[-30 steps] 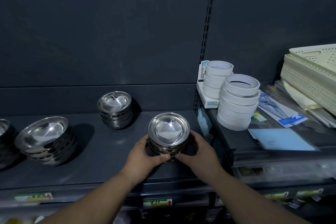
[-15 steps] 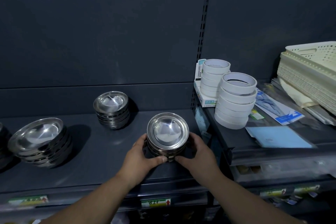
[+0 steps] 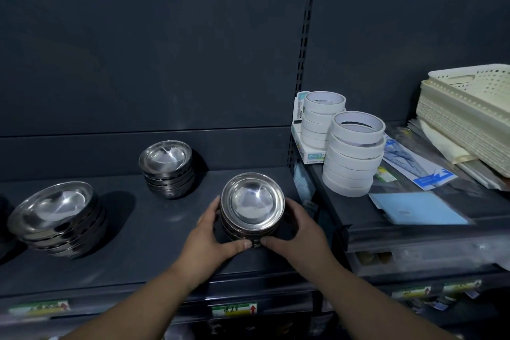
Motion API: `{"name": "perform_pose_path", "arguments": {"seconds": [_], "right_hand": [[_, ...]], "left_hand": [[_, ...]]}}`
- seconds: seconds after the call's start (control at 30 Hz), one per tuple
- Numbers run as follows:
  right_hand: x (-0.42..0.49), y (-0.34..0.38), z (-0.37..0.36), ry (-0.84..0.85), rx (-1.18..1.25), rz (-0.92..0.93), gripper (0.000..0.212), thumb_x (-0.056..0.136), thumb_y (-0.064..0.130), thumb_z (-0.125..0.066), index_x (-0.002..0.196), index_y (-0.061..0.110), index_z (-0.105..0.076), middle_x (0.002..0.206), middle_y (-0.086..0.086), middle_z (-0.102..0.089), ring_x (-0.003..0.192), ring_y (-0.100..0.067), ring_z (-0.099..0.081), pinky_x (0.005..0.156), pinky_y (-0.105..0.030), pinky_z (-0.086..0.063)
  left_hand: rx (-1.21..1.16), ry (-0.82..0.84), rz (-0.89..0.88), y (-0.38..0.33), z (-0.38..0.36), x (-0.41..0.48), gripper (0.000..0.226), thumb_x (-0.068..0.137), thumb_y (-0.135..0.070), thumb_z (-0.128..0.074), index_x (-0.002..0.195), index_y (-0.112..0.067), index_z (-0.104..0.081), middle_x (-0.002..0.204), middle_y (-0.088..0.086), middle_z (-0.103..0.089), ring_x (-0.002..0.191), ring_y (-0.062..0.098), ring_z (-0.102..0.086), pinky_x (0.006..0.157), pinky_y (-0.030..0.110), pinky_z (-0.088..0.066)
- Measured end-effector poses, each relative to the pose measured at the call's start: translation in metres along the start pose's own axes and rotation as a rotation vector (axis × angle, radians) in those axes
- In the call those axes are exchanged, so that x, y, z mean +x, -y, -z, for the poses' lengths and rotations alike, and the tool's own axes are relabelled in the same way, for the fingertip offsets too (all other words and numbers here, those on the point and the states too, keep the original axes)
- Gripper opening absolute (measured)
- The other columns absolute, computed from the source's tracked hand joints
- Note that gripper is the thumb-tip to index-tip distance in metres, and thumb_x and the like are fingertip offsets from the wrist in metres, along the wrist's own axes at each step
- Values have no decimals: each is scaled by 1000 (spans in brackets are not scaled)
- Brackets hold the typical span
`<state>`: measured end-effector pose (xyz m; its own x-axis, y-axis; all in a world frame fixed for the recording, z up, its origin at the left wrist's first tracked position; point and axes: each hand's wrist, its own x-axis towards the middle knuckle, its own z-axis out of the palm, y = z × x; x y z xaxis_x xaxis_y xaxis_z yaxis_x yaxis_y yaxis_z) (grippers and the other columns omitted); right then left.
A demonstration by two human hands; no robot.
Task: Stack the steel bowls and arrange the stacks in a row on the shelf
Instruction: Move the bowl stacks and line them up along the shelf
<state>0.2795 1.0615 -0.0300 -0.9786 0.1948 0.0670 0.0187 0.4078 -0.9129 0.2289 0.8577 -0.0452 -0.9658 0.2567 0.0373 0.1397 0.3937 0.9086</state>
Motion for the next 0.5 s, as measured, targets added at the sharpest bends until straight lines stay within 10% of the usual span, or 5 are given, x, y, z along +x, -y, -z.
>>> {"name": "perform_pose_path", "arguments": {"seconds": [0.23, 0.5], "right_hand": [[5, 7, 4, -7, 15, 40, 77, 65, 25, -88, 131, 38, -50, 122, 31, -55, 116, 20, -46, 97, -2, -35], [5, 13, 4, -2, -20, 45, 81, 65, 27, -88, 136, 35, -49, 130, 21, -55, 124, 5, -47, 105, -16, -36]], "left_hand": [[-56, -49, -51, -10, 1, 1, 88, 63, -23, -88, 132, -46, -38, 124, -31, -52, 122, -12, -44, 105, 16, -32], [-27, -38, -10, -7, 2, -3, 89, 65, -34, -85, 138, -42, -34, 134, -14, -52, 127, 3, -45, 108, 22, -33]]}}
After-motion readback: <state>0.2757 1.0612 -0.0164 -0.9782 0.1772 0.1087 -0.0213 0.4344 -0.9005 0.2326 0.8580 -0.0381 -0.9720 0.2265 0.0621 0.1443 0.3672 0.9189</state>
